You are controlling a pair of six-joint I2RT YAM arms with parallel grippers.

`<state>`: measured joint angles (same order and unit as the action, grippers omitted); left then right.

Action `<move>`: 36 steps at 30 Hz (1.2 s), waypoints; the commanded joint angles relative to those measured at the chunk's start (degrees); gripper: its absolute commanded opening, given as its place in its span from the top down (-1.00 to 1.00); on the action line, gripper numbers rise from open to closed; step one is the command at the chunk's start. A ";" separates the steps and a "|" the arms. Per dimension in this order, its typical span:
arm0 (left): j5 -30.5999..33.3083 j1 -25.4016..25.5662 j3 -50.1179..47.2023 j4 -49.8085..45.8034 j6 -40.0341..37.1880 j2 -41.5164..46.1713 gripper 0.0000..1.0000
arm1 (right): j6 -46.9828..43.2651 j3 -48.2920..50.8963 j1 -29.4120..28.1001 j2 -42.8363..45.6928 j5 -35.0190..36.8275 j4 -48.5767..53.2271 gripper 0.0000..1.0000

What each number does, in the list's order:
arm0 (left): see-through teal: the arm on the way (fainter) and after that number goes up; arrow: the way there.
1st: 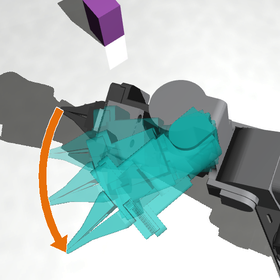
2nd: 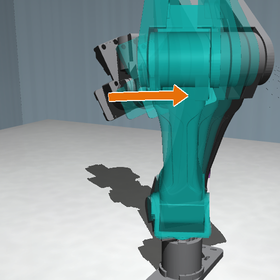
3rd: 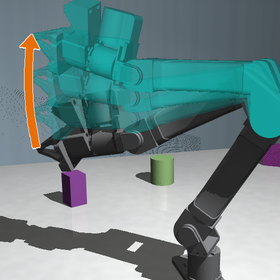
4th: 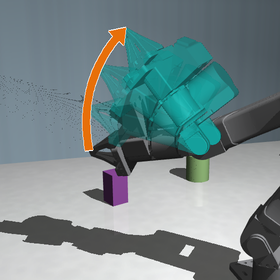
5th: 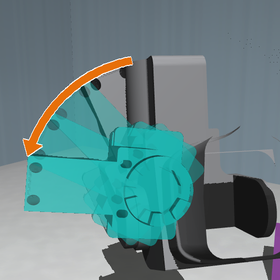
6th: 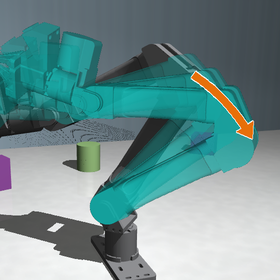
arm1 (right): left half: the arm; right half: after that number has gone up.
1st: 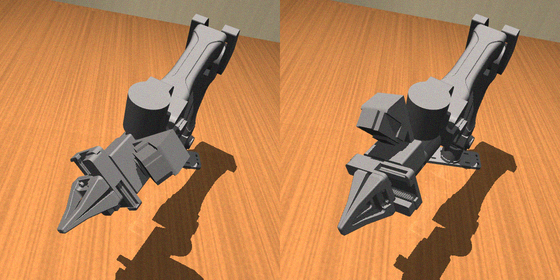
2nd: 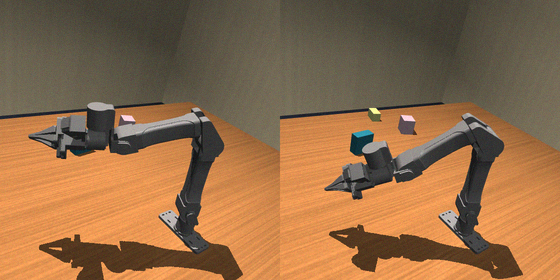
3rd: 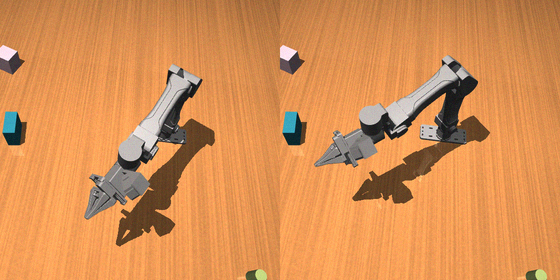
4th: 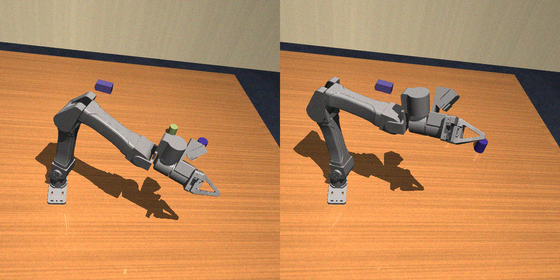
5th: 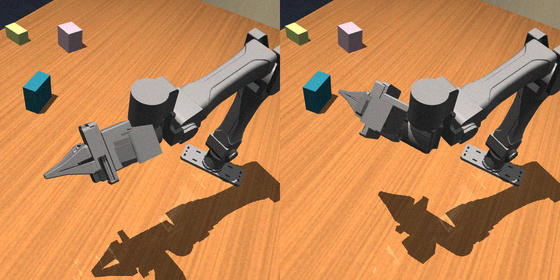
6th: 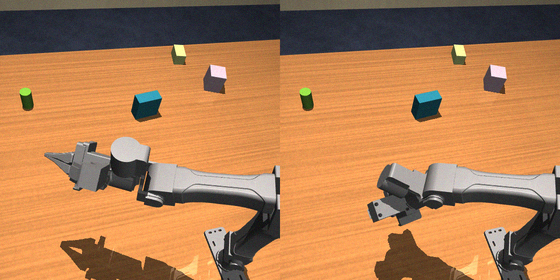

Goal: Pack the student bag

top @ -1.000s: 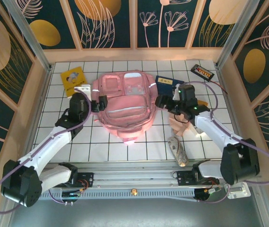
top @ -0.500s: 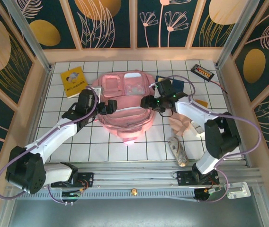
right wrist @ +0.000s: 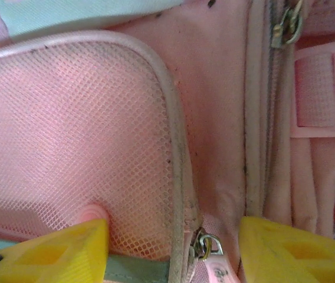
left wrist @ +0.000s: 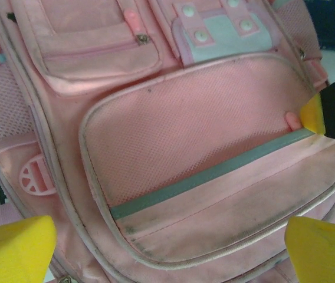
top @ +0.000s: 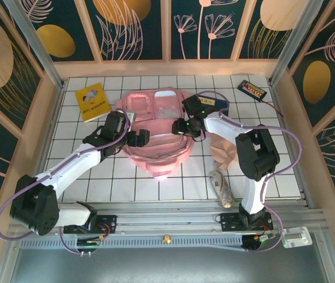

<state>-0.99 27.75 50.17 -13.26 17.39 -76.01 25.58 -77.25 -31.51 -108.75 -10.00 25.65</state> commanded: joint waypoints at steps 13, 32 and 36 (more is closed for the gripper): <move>1.44 0.55 -4.70 4.88 0.39 -4.96 -0.84 | 1.85 -2.82 -4.03 -3.26 2.08 -0.37 0.32; 1.16 6.70 1.64 3.09 -27.70 11.38 -0.83 | 16.63 -5.62 -0.23 9.95 -16.98 -10.59 1.00; -1.58 8.81 3.79 0.61 -33.10 8.98 -0.79 | 18.65 -6.42 -0.22 10.11 -21.11 -12.34 1.00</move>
<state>-0.16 34.92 51.94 -9.50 -7.68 -65.25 40.73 -80.77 -31.46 -101.65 -23.86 20.45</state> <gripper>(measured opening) 0.901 0.064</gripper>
